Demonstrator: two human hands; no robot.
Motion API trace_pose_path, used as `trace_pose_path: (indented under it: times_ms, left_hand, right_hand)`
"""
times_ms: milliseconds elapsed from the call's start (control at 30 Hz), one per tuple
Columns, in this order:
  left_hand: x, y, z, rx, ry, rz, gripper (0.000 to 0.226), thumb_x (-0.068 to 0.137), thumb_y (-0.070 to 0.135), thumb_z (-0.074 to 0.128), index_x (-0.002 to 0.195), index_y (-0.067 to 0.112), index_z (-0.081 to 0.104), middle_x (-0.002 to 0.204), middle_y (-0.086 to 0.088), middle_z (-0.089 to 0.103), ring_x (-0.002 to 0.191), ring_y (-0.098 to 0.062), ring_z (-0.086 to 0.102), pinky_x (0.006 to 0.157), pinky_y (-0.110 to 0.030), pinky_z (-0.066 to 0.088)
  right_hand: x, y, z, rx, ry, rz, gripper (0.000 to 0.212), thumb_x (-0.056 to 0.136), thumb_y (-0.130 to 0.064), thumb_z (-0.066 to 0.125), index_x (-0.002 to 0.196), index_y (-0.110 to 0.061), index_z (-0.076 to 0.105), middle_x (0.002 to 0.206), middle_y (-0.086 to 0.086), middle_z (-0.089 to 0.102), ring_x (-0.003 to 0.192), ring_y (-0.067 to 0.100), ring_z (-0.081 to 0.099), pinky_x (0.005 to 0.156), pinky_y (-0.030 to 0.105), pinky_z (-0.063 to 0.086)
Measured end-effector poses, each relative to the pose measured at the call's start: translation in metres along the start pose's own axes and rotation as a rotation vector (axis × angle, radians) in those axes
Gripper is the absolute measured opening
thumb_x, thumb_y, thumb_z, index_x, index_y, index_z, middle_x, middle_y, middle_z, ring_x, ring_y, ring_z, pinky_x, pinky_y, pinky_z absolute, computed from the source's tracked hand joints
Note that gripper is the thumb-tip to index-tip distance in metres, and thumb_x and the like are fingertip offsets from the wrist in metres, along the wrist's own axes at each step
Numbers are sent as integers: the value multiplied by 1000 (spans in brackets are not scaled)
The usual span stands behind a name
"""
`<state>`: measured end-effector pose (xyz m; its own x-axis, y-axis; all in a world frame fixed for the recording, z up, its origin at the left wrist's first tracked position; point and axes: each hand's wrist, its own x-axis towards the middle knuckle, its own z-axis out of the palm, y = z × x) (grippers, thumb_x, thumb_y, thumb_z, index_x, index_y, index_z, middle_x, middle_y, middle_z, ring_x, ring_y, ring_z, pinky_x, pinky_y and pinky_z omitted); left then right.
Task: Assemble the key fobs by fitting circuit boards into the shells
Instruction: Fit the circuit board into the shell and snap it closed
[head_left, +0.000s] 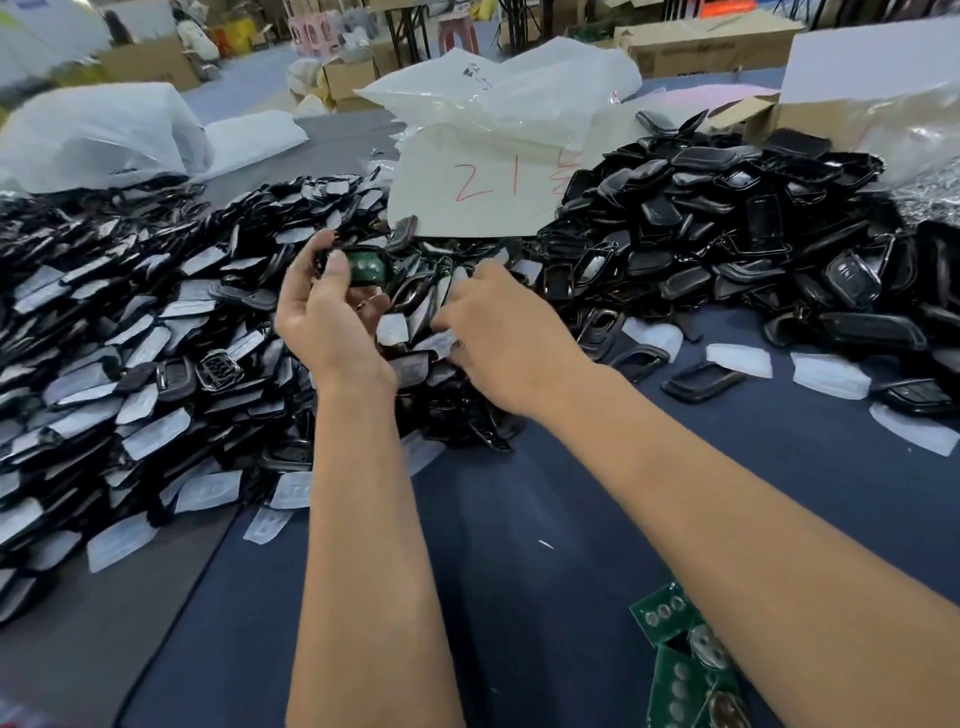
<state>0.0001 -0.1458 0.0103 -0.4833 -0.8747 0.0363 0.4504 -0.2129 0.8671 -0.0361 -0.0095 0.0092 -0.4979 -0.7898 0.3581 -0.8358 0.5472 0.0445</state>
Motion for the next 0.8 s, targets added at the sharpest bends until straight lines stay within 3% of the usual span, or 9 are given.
trace_pose_path:
  times_ms: [100,233,300,433,600,700,800]
  left_hand:
    - [6,-2,-7,-20,71,-32,23,98,3,60,113,10,76,86,-6,66,58,-13,50,56,-26,51]
    - [7,-3,-6,-32,66,-30,22,98,3,60,113,8,75,78,-2,65,57,-12,50,56,-26,52]
    - [7,-4,-6,-28,60,-41,22,97,4,61,114,8,75,78,-2,63,58,-12,50,58,-26,53]
    - [5,-6,-4,-22,44,-58,22,97,5,61,114,9,75,76,-1,62,60,-12,50,59,-26,53]
    - [1,-7,1,-18,5,-55,21,97,6,63,113,11,76,89,-8,63,62,-13,52,59,-26,52]
    - [-8,-9,10,9,-109,-48,22,96,5,65,113,12,77,89,-6,65,61,-12,55,56,-25,51]
    - [-27,-12,26,112,-412,-72,21,91,5,72,110,13,77,84,-3,72,63,-13,64,58,-25,54]
  right_hand:
    - [12,-10,5,-42,-108,26,17,100,-12,58,114,-16,67,118,3,62,118,26,47,88,37,50]
    - [17,-16,1,-43,-130,89,6,97,-14,61,101,-16,64,115,5,64,118,29,49,75,39,38]
    - [16,-16,-1,-47,-124,122,9,92,-12,63,94,-18,58,110,4,64,113,28,50,76,39,34]
    - [14,-11,2,-117,-86,180,12,95,-16,64,106,-18,67,111,4,62,112,27,53,78,37,31]
    - [3,6,6,-145,-25,103,14,98,-11,59,105,-17,70,110,2,64,113,27,52,80,38,36]
    - [-4,25,1,-53,127,219,15,102,-21,57,107,-15,70,109,3,67,114,27,55,82,39,41]
    - [-23,56,-7,331,354,578,24,102,-25,58,104,-10,76,103,10,75,102,32,65,83,38,47]
